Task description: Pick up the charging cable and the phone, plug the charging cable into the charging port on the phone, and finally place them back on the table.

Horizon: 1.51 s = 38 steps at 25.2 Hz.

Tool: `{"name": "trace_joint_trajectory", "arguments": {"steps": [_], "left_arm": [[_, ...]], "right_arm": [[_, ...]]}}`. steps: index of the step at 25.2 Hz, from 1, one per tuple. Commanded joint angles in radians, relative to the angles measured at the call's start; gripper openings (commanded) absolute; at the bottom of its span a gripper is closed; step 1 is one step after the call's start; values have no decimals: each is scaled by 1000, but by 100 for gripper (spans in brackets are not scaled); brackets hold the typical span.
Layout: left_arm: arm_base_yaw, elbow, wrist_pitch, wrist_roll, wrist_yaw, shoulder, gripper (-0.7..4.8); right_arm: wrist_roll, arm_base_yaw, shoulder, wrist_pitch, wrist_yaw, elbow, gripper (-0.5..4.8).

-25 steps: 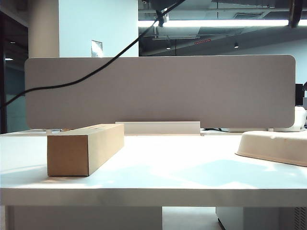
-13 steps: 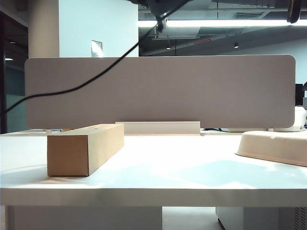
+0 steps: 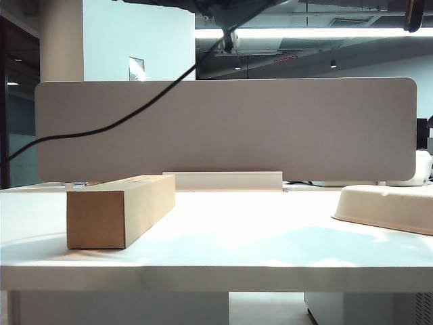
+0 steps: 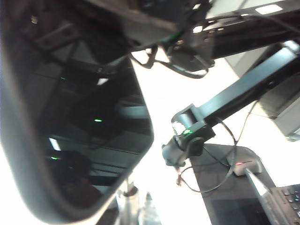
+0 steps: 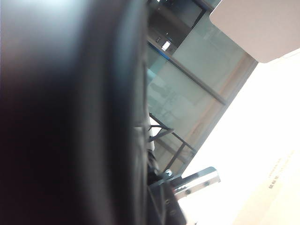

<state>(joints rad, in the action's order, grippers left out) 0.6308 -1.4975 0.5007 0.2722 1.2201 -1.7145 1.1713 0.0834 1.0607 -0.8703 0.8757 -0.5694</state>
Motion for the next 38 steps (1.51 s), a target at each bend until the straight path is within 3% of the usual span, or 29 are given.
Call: {"name": "trace_joint_trajectory", "arguments": {"steps": [1, 24, 28, 31, 38], "left_arm": [[2, -3, -2, 0, 14, 5, -6], [-3, -3, -10, 0, -74, 4, -6], [0, -3, -57, -79, -71, 4, -6], [0, -3, -109, -177, 2, 4, -6], [0, -3, -152, -222, 7, 4, -6]], "right_arm": [[-52, 1, -3, 19, -2, -10, -2], [-50, 1, -3, 26, -2, -10, -2], [-72, 1, -3, 29, 0, -10, -2], [-87, 1, -3, 29, 2, -10, -2], [-106, 2, -2, 33, 30, -10, -2]]}}
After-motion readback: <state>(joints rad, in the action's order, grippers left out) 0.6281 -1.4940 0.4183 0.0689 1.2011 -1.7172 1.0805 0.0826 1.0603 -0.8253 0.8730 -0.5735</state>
